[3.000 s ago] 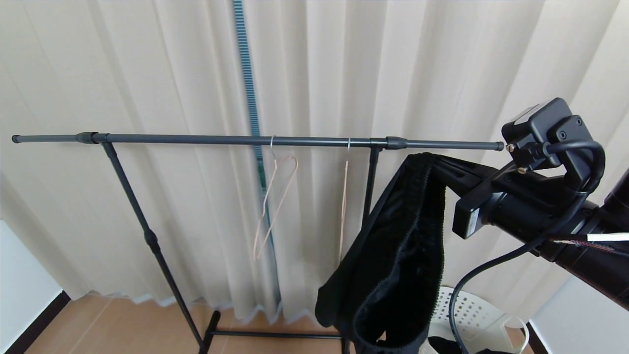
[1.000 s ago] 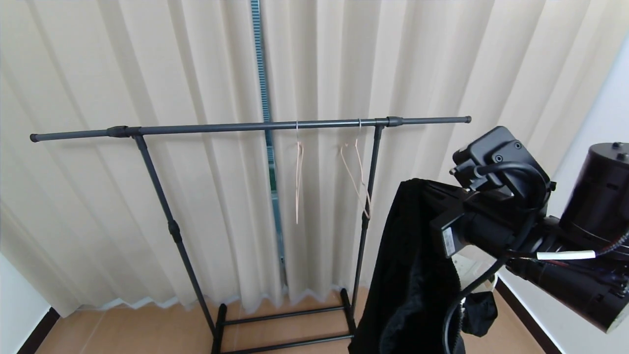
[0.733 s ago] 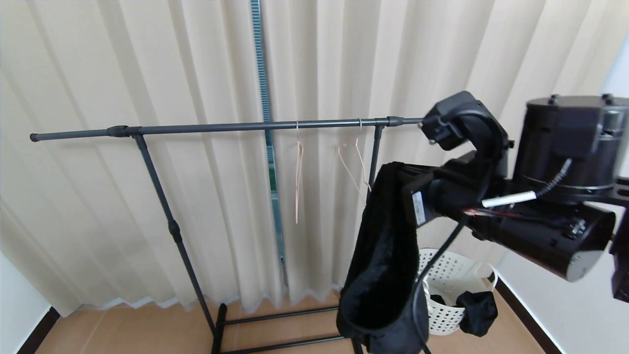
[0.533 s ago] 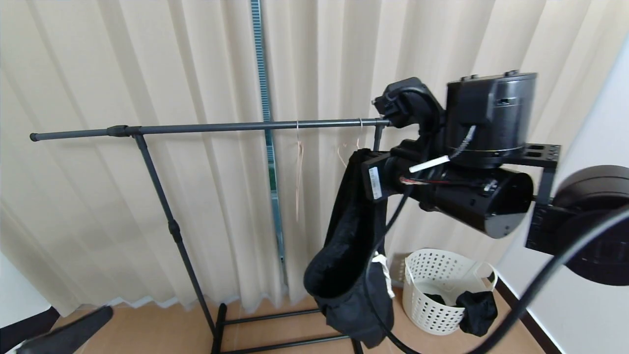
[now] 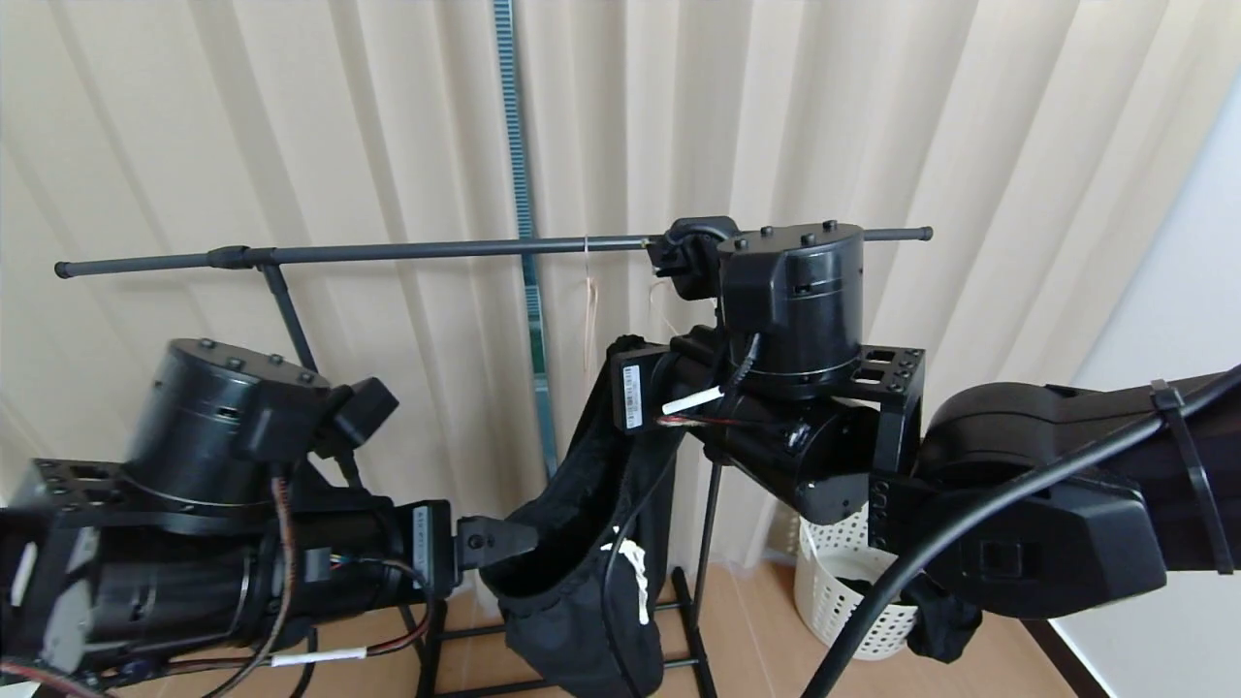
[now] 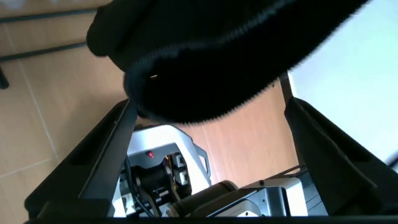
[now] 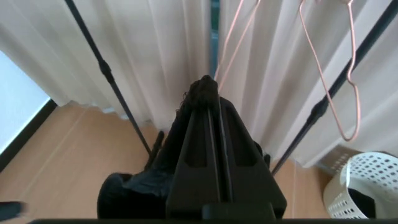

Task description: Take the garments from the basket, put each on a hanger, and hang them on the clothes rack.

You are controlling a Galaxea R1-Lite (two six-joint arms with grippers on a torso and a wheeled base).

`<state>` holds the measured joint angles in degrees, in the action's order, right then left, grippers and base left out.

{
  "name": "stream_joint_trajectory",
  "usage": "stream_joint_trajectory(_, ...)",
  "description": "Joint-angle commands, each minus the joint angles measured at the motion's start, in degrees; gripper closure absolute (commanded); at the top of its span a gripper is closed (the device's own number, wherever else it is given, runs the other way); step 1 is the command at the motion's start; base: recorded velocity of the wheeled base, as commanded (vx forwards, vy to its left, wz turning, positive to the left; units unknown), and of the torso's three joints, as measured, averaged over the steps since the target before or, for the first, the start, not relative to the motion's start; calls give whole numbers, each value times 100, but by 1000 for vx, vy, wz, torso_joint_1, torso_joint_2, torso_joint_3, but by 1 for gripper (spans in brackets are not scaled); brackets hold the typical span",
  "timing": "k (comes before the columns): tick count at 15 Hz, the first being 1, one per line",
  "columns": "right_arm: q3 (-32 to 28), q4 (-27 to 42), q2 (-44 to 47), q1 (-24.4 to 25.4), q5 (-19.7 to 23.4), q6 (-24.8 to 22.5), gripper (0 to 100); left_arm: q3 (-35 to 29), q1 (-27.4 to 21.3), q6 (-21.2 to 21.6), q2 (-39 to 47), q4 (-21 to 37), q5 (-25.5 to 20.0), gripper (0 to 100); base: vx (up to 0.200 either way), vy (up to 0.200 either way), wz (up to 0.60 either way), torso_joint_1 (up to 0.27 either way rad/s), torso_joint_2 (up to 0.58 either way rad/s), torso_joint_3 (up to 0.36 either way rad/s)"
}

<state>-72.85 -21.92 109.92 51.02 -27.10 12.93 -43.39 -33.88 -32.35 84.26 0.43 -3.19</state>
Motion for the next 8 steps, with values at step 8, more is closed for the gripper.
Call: stream_joint_trajectory(8, 263, -155, -516, 304, -120, -10, 100, 102, -101, -122, 969, -315, -32, 0, 0, 0, 0, 0, 0, 0)
